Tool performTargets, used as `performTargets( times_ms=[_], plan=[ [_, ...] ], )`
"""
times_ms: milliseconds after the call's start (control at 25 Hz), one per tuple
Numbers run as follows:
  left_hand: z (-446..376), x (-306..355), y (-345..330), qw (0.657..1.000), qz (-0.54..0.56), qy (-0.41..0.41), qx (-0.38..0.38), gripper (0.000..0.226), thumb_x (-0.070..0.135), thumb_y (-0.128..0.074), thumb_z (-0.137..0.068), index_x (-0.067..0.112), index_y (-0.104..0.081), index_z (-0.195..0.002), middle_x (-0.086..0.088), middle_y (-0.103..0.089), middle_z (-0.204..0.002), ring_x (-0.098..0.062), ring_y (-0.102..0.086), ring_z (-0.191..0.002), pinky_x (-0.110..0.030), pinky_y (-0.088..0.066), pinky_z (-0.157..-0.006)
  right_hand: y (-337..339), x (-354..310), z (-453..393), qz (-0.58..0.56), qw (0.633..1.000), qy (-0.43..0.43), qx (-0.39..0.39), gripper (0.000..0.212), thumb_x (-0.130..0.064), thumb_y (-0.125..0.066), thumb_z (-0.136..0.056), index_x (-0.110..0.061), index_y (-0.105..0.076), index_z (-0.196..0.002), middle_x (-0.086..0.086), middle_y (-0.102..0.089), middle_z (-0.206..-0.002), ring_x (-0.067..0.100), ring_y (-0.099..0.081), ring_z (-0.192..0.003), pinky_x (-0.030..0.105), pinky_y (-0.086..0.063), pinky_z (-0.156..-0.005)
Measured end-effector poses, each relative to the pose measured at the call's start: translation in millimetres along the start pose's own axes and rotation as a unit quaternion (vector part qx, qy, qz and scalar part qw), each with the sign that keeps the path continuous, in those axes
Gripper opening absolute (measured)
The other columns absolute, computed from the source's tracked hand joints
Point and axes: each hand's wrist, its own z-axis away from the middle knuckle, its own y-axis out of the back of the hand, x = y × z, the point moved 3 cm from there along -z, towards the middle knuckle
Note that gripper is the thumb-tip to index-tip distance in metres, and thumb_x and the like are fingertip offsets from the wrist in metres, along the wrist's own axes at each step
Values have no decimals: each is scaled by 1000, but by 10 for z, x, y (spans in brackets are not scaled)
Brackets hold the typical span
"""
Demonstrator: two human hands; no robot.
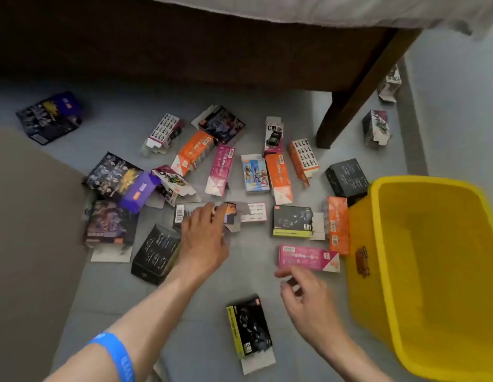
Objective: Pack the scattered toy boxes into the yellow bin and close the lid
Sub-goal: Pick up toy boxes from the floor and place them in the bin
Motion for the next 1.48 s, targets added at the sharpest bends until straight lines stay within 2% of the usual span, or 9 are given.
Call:
performTargets(
  times_ms=[120,320,480,600,800,960,1120,1280,1480],
  plan=[
    [-348,37,-206,998,-60,-23,-21,86,19,-68,-80,31,-20,-151,-6,-37,-149,-29,-30,-139,-51,-16,-115,-110,300,-182,3,1000,22,-9,35,-13,-63,-91,-47,-58,-94,-29,-63,-97,-5,-60,-91,23,-49,-70],
    [-714,169,56,967,217,-132,27,75,42,-79,-75,52,-31,-132,10,-65,-111,-19,-64,-92,-35,-51,-78,-128,370,-883,-72,996,53,26,46,-22,-67,-92,-53,-48,-121,-36,-55,-110,-5,-58,-100,26,-55,-81],
    [-801,619,480,914,342,-196,97,37,44,-79,-77,34,-54,-103,13,-65,-87,-8,-63,-78,-33,-55,-70,347,149,-1234,-100,980,112,133,71,-38,-76,-85,-56,-30,-135,-50,-28,-128,-16,-38,-121,10,-38,-93],
    [-750,986,549,841,507,-170,82,24,35,-81,-79,19,-64,-84,2,-69,-78,-13,-65,-71,-31,-53,-66,792,182,-1191,-193,950,130,210,69,-37,-81,-77,-45,-43,-134,-32,-44,-135,-8,-50,-119,13,-46,-94],
    [-657,1616,235,770,618,-150,-36,19,36,-71,-80,17,-68,-81,4,-72,-84,-12,-66,-79,-24,-54,-68,1270,447,-988,-246,948,119,160,32,-39,-83,-67,-30,-64,-91,-8,-69,-94,12,-67,-84,34,-55,-71],
    [-662,2068,162,735,658,-152,-64,29,43,-71,-76,31,-59,-99,1,-73,-100,-20,-71,-92,-33,-60,-76,1574,622,-792,-320,912,129,222,72,-31,-87,-73,-44,-48,-132,-7,-66,-111,20,-72,-92,37,-62,-66],
    [-594,2571,179,763,624,-160,-50,14,37,-69,-86,26,-70,-95,3,-73,-87,-19,-71,-84,-33,-59,-69,1839,853,-554,-363,901,67,228,45,-31,-86,-74,-35,-64,-113,3,-74,-104,28,-75,-86,36,-60,-59],
    [-615,2965,34,738,674,-8,-36,21,40,-66,-92,22,-74,-83,1,-73,-80,-22,-69,-83,-39,-56,-71,2001,1297,-193,-444,891,-42,85,73,-37,-86,-73,-52,-46,-132,-6,-69,-121,29,-72,-99,41,-60,-60],
    [-441,3405,-113,778,604,-162,-60,11,36,-64,-94,33,-66,-84,5,-69,-87,-24,-67,-91,-46,-56,-77,1995,1830,68,-479,828,-113,268,76,-32,-87,-65,-27,-54,-133,2,-74,-111,19,-72,-85,36,-56,-64]
  ],
)
